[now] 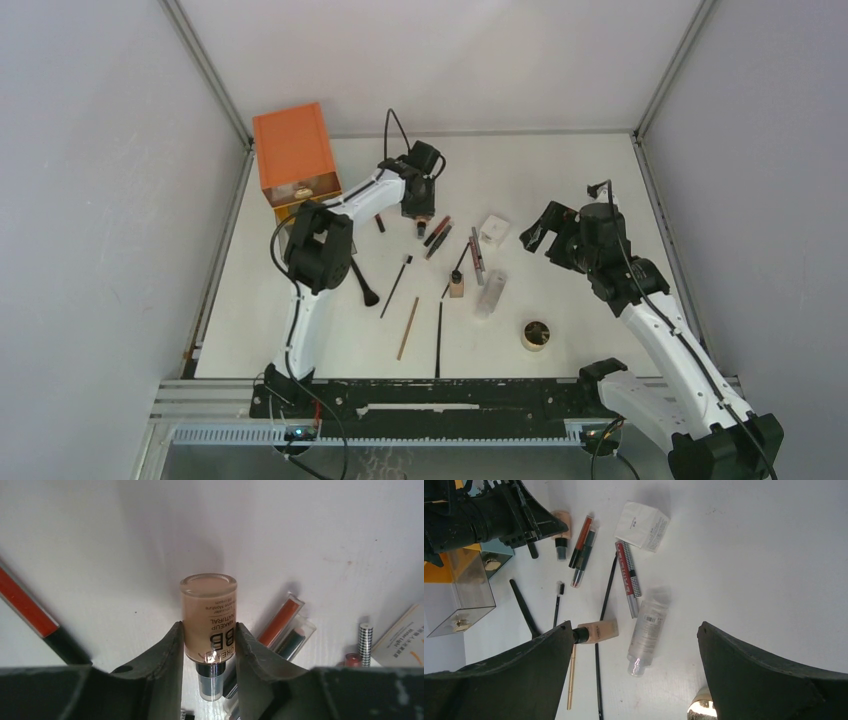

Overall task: Organize the makeup
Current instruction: Pick up the makeup from the center of the board, then place the makeup in the drawer.

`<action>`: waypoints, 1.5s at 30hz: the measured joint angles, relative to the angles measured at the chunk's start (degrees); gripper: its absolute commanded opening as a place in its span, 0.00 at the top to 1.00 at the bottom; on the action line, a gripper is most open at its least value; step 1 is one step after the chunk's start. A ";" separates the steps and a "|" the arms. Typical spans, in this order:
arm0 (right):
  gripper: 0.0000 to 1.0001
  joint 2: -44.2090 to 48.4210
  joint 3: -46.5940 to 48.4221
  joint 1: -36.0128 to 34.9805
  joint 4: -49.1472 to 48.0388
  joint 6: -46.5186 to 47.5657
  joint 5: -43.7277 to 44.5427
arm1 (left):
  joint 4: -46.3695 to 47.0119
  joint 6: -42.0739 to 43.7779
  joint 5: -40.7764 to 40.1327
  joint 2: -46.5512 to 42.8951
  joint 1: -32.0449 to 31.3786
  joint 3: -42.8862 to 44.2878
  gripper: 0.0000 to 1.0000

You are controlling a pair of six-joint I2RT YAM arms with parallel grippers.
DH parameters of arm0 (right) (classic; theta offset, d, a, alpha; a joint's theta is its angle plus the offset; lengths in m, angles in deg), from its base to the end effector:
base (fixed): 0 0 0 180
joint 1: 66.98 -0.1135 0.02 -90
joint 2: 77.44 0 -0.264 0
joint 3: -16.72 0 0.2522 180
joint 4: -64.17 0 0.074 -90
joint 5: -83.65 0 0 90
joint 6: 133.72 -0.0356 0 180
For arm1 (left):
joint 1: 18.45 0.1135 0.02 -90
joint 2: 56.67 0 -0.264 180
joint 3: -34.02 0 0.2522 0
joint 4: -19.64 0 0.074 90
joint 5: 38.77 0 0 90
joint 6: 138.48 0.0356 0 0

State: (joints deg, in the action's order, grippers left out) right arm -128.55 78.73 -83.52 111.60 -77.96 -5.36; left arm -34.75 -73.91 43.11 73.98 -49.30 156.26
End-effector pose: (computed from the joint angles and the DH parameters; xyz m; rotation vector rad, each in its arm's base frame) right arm 0.1823 0.0535 0.3014 0.3557 2.2208 0.4682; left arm 0.4245 -0.2477 0.1797 0.0800 2.6536 -0.1367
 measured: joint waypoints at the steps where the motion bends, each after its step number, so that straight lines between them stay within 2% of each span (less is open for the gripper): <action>1: 0.00 0.00 0.00 0.00 0.00 0.00 0.00 | 0.20 -0.20 0.42 0.00 0.24 0.00 0.66; 7: 0.00 -0.02 -0.24 0.00 -0.26 -0.22 -0.31 | 0.44 0.44 2.47 -0.61 1.22 -0.17 0.68; 11: 0.00 -0.24 -0.24 0.00 -0.81 -0.24 -0.68 | -0.35 1.73 2.73 -6.16 1.49 -2.80 0.68; 19: 0.00 -2.40 -0.96 0.00 -2.40 -0.24 -1.75 | -1.88 5.95 -1.36 -33.31 1.92 -11.52 0.67; 22: 0.00 -3.39 -1.11 0.02 -3.19 -0.22 -2.45 | -2.47 6.69 -3.17 -44.48 3.93 -18.64 0.66; 25: 0.00 -4.31 -1.11 0.07 -4.31 -0.20 -3.13 | -4.24 7.48 -4.61 -50.99 7.93 -25.05 0.65; 30: 0.01 -5.81 -1.11 0.07 -5.49 -0.22 -4.13 | -8.46 8.46 -5.53 -55.32 15.74 -33.48 0.64; 34: 0.00 -6.78 -1.11 0.09 -6.51 -0.22 -4.98 | -9.77 8.50 -5.20 -55.45 19.76 -35.67 0.64; 38: 0.01 -6.80 -1.11 0.09 -6.84 -0.24 -5.16 | -8.48 8.52 -6.67 -55.28 21.05 -36.46 0.63; 40: 0.01 -6.78 -1.11 0.09 -6.84 -0.22 -5.16 | -7.37 8.50 -7.04 -54.49 21.73 -36.44 0.60; 43: 0.01 -6.67 -1.11 0.09 -6.73 -0.22 -5.11 | -6.12 8.44 -8.90 -52.15 23.10 -36.28 0.37; 45: 0.01 -6.25 -1.16 0.09 -6.45 -0.22 -4.96 | -5.53 8.39 -10.47 -50.25 23.69 -36.26 0.30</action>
State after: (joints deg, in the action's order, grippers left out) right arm -134.80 77.57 -83.43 105.15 -78.18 -10.32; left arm -40.28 -65.51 32.64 23.73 -25.61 120.00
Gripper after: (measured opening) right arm 0.996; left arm 0.595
